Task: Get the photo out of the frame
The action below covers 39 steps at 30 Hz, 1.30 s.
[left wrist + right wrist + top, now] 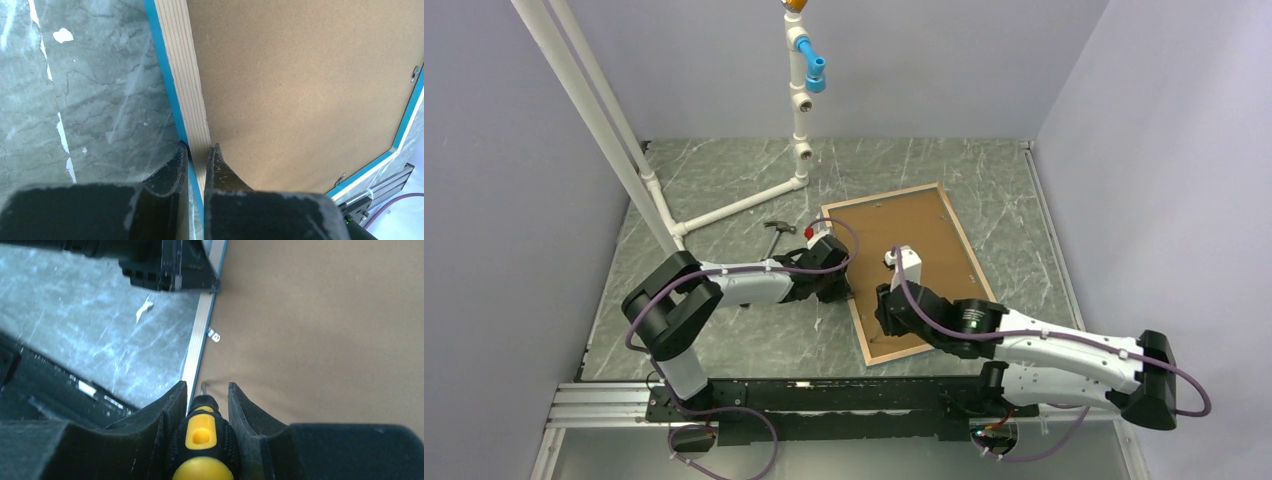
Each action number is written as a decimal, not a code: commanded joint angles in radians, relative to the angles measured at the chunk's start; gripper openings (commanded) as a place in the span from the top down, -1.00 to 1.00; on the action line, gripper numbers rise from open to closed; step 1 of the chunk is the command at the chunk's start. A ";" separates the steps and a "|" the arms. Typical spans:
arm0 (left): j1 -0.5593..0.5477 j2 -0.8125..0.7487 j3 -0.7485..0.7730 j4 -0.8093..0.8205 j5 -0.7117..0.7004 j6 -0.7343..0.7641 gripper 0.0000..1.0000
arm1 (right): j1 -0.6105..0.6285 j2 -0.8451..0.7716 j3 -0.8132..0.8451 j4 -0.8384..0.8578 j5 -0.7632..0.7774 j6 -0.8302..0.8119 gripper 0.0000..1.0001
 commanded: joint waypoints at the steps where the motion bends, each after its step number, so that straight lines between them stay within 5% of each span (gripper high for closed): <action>1: 0.022 0.047 -0.070 -0.099 -0.040 0.156 1.00 | 0.029 0.100 0.045 0.072 0.135 0.019 1.00; 39: 0.026 0.062 -0.109 0.009 0.034 0.103 1.00 | 0.035 0.247 0.135 0.298 0.255 -0.126 1.00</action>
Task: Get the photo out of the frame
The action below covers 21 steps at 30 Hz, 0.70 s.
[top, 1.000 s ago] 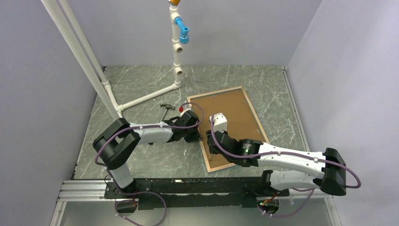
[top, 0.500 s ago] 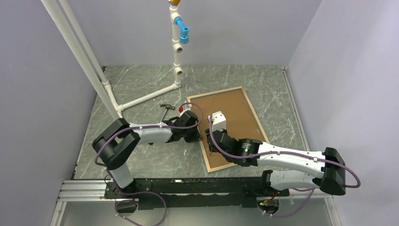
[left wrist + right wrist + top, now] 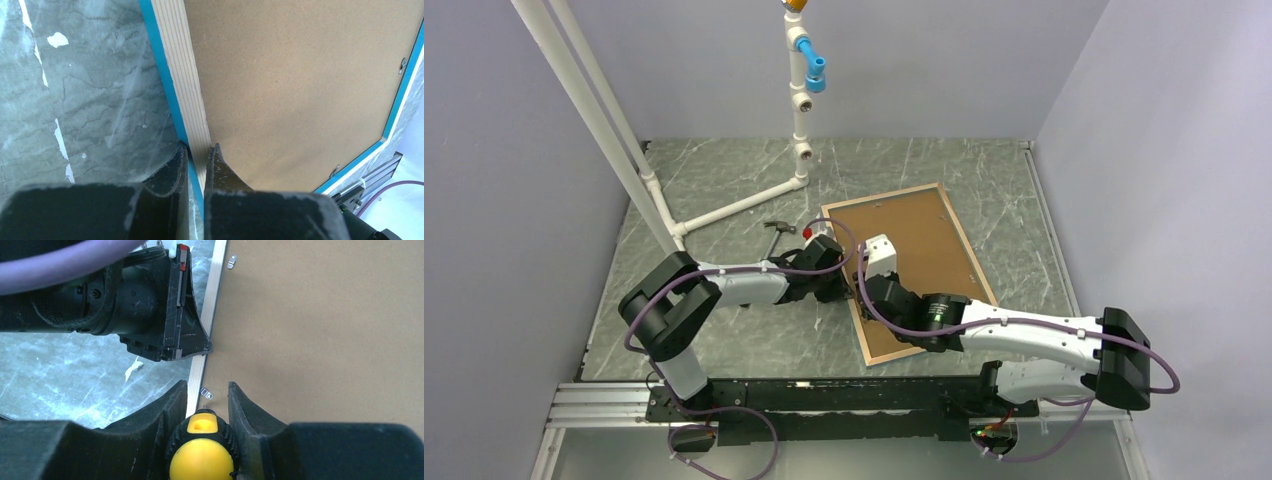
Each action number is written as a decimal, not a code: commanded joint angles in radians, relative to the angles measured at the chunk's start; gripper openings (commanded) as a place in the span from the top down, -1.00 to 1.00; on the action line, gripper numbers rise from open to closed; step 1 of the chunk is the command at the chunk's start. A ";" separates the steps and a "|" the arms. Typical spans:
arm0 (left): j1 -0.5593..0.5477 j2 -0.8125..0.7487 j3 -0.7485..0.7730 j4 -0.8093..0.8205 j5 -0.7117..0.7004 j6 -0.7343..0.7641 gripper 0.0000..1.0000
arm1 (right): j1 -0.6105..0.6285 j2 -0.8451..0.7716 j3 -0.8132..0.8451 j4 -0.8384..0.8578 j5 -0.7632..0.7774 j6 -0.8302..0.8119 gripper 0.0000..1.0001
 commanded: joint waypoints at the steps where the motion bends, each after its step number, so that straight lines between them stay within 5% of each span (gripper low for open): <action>1: 0.003 0.071 -0.064 -0.070 -0.031 0.078 1.00 | 0.002 0.014 0.051 0.081 0.034 -0.020 1.00; 21: 0.002 0.074 -0.066 -0.060 -0.019 0.074 1.00 | 0.003 0.098 0.052 0.109 0.141 -0.049 1.00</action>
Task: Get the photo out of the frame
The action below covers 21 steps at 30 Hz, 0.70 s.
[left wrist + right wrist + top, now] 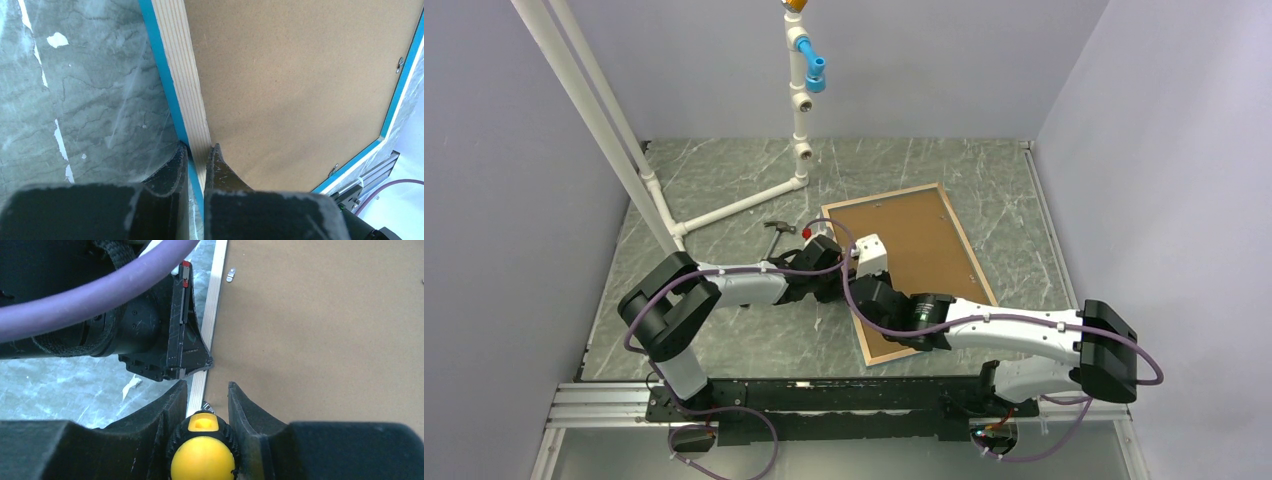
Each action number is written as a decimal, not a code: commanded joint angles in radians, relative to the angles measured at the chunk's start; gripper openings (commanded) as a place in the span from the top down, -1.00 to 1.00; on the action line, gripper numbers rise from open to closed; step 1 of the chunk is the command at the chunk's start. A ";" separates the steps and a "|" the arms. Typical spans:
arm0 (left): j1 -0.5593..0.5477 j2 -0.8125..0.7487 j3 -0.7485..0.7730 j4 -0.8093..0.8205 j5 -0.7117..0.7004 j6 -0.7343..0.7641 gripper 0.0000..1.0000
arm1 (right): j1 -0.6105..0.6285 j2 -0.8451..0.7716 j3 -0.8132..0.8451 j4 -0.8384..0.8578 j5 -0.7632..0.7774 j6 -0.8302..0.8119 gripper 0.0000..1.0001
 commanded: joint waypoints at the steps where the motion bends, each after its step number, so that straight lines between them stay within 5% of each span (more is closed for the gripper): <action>1: 0.000 0.080 -0.054 -0.076 -0.026 0.076 1.00 | 0.001 0.017 0.039 0.030 0.097 -0.034 1.00; 15: 0.001 0.086 -0.050 -0.074 -0.024 0.076 1.00 | -0.003 0.126 0.168 -0.194 0.354 0.024 1.00; 21: 0.000 0.080 -0.033 -0.095 -0.029 0.088 1.00 | -0.044 -0.002 0.145 -0.194 0.270 0.002 1.00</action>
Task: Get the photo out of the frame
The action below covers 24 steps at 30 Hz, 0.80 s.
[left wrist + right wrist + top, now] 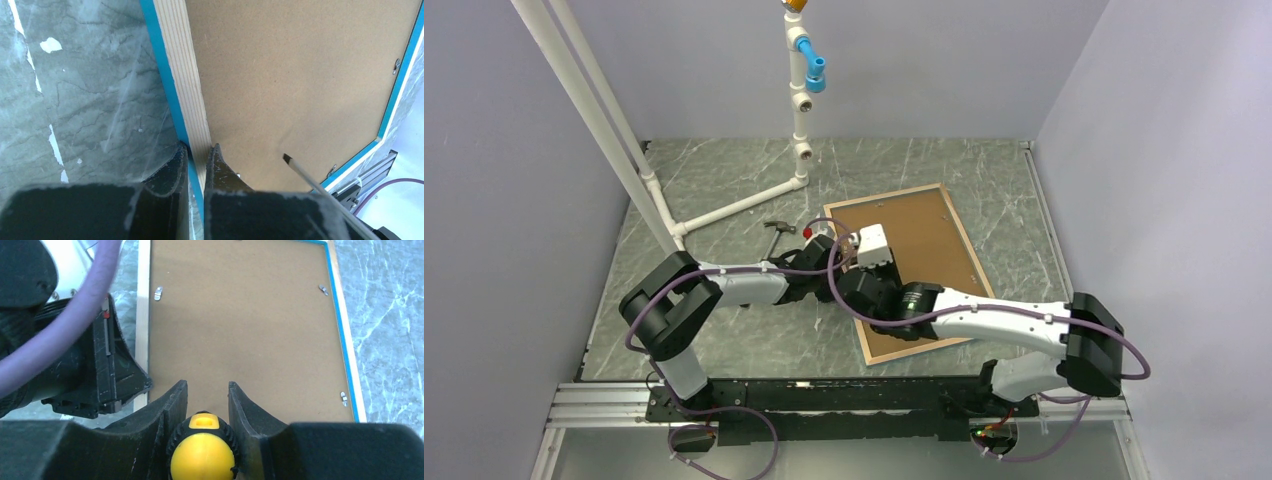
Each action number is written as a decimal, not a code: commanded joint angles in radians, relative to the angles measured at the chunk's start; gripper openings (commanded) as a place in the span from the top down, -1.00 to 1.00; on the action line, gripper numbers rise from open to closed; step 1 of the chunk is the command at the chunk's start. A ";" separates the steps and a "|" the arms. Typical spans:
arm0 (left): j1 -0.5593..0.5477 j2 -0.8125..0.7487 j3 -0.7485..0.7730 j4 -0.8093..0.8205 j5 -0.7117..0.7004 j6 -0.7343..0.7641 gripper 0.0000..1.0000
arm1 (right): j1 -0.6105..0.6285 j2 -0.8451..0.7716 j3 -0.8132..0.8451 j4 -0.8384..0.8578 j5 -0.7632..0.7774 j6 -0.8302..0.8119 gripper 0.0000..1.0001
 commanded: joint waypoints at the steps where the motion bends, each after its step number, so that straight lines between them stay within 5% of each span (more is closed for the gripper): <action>1: 0.000 0.074 -0.027 -0.116 -0.032 0.089 1.00 | -0.045 -0.152 0.011 -0.018 -0.026 -0.023 1.00; 10: 0.009 0.023 0.052 -0.203 -0.041 0.172 0.80 | -0.163 -0.420 -0.118 -0.059 -0.243 0.024 1.00; 16: 0.009 -0.071 0.018 -0.179 -0.025 0.181 0.29 | -0.175 -0.507 -0.141 -0.134 -0.267 0.076 1.00; 24: -0.107 -0.114 -0.007 -0.146 0.005 0.076 -0.04 | -0.190 -0.605 -0.190 -0.177 -0.258 0.138 1.00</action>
